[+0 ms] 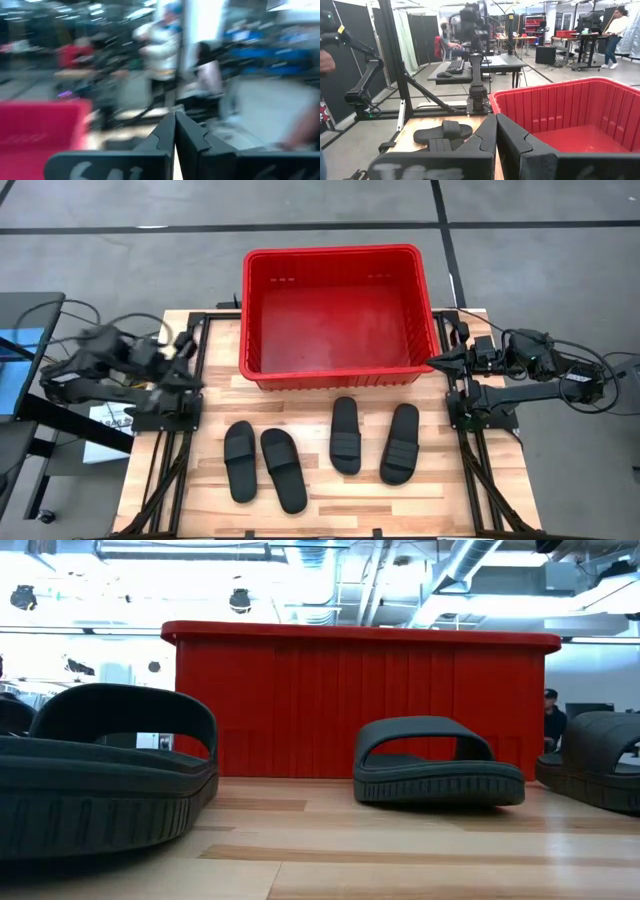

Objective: Pick and place slides into bin
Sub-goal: Put the black slides into the red bin

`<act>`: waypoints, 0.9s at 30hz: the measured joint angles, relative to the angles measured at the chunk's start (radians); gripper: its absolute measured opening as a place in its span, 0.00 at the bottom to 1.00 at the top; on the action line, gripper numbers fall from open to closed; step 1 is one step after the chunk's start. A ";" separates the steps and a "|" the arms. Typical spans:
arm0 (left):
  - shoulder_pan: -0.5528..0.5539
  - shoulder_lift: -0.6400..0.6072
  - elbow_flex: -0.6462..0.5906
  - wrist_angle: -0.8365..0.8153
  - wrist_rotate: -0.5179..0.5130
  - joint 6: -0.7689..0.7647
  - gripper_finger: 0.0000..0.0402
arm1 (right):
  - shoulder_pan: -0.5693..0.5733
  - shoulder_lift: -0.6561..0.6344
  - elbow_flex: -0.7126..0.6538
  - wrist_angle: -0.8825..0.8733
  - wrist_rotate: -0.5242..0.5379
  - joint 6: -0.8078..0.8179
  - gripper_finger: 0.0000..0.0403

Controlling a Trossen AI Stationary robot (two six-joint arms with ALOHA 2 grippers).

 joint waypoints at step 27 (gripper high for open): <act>0.000 0.130 0.180 -0.784 0.040 -0.341 0.00 | 0.000 0.000 0.000 0.000 0.000 0.000 0.00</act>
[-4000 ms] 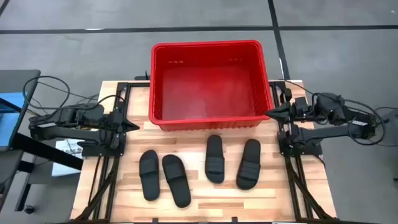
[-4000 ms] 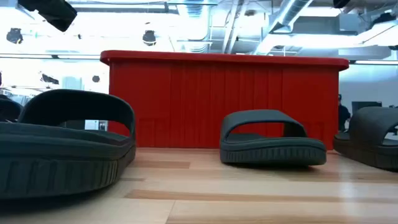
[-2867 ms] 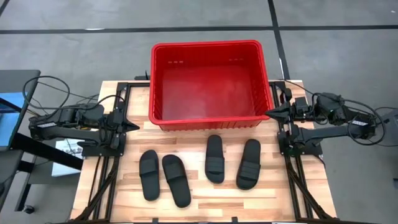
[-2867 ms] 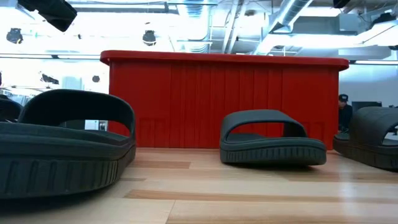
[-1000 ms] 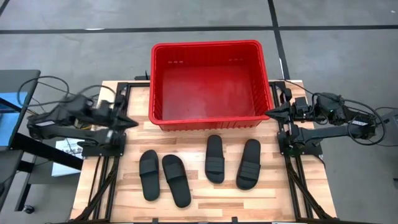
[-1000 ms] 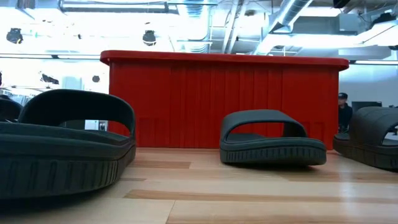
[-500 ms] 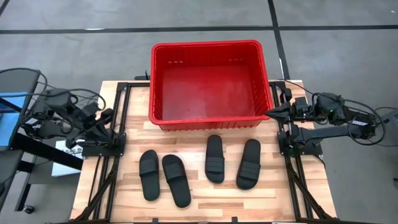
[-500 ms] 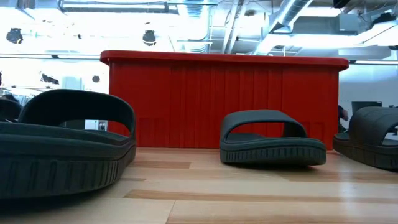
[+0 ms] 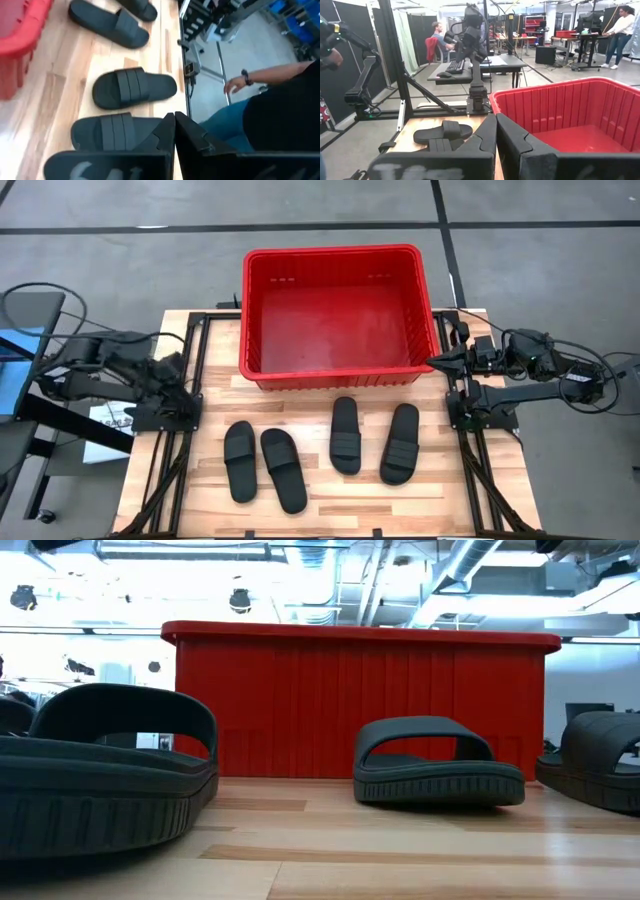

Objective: Pick and place slides into bin
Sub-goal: Put the black slides into the red bin

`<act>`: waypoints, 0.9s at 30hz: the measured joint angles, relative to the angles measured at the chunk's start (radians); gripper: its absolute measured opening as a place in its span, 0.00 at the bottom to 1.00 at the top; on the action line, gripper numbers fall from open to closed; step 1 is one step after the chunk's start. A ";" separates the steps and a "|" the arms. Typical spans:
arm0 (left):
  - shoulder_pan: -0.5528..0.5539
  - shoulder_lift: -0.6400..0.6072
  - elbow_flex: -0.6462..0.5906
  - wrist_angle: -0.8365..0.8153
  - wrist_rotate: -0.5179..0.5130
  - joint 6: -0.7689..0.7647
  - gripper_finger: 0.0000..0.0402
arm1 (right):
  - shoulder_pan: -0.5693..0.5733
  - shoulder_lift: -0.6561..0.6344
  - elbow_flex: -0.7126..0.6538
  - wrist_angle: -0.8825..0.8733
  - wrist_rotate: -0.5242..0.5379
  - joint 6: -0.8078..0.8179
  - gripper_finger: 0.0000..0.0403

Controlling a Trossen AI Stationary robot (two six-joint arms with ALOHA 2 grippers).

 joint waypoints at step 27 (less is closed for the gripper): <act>-0.586 0.476 0.175 -0.196 -0.599 -0.217 0.00 | 0.000 0.000 0.000 0.000 0.000 0.000 0.00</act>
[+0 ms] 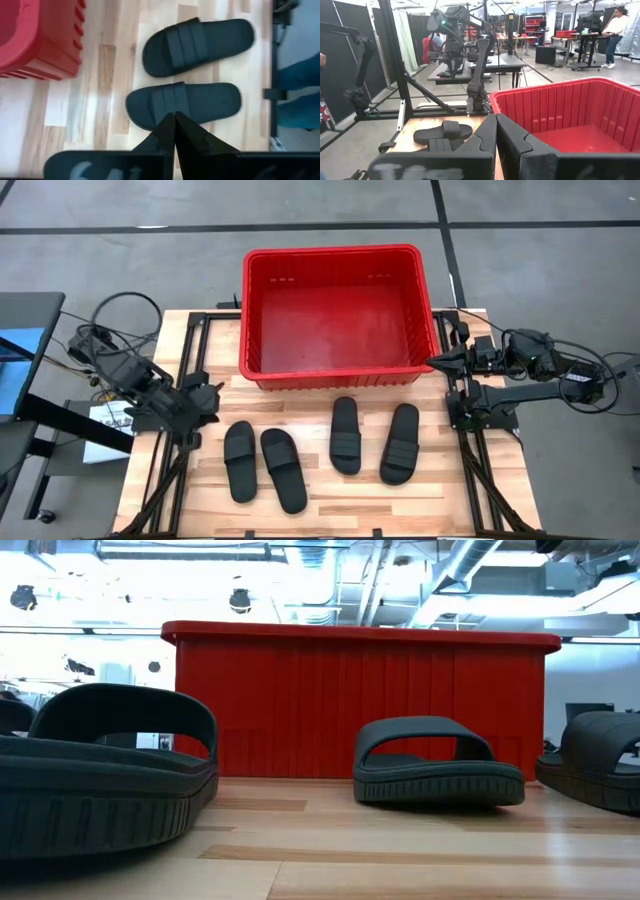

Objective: Pick and place slides into bin
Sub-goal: Put the black slides into the red bin

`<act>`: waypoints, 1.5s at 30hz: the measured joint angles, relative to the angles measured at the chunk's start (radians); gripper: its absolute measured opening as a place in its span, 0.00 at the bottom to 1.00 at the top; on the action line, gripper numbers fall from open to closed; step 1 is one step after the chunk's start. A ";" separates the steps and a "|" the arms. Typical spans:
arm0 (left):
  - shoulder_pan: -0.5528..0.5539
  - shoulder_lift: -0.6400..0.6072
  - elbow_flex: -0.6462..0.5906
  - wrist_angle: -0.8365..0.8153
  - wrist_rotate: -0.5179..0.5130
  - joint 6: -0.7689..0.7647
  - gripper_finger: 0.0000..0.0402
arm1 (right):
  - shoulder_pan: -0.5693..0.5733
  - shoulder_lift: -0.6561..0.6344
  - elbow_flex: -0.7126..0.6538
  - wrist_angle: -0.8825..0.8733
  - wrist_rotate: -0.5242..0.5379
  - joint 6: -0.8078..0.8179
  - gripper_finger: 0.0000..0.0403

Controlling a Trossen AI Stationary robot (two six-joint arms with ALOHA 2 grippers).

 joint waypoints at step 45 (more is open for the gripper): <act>-0.300 0.451 0.000 0.023 -0.225 -0.173 0.31 | 0.000 0.000 0.000 0.000 0.000 0.000 0.00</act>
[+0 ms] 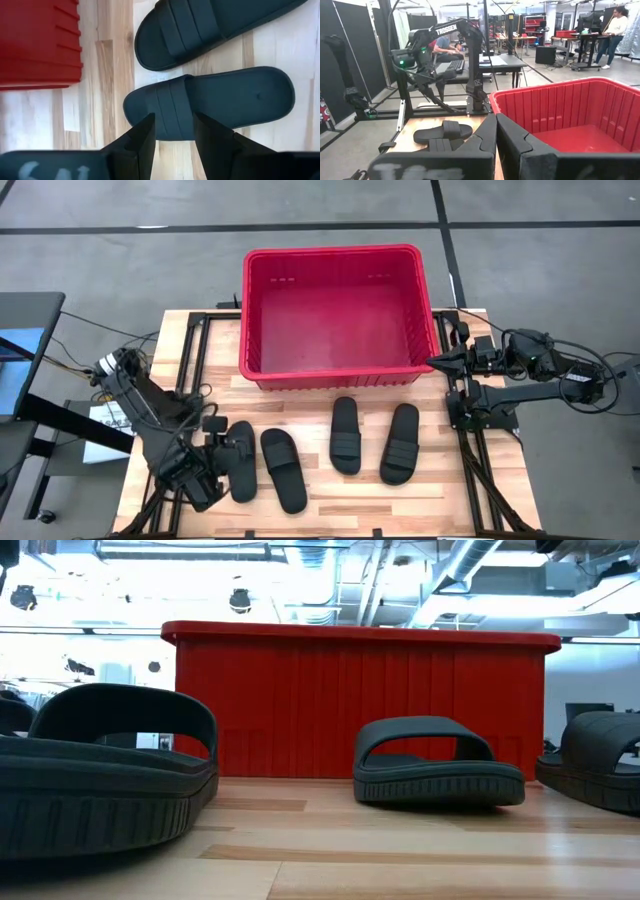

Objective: Pick and place slides into bin
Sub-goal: Put the black slides into the red bin

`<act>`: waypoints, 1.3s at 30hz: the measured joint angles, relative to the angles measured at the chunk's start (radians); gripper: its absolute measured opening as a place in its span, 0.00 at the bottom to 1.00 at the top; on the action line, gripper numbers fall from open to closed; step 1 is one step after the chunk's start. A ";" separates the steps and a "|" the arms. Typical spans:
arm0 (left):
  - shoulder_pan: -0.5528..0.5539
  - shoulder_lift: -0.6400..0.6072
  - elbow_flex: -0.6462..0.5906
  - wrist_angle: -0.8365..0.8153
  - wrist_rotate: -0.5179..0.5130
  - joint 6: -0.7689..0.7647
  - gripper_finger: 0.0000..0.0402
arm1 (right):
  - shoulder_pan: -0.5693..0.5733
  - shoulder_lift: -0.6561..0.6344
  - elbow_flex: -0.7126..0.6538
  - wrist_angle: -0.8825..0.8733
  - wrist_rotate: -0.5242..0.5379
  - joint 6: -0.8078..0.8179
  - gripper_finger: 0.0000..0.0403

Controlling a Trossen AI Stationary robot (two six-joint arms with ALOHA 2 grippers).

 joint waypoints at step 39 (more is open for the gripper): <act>-0.006 0.319 -0.010 0.030 0.041 -0.269 0.31 | 0.000 0.000 0.000 0.000 0.000 0.000 0.00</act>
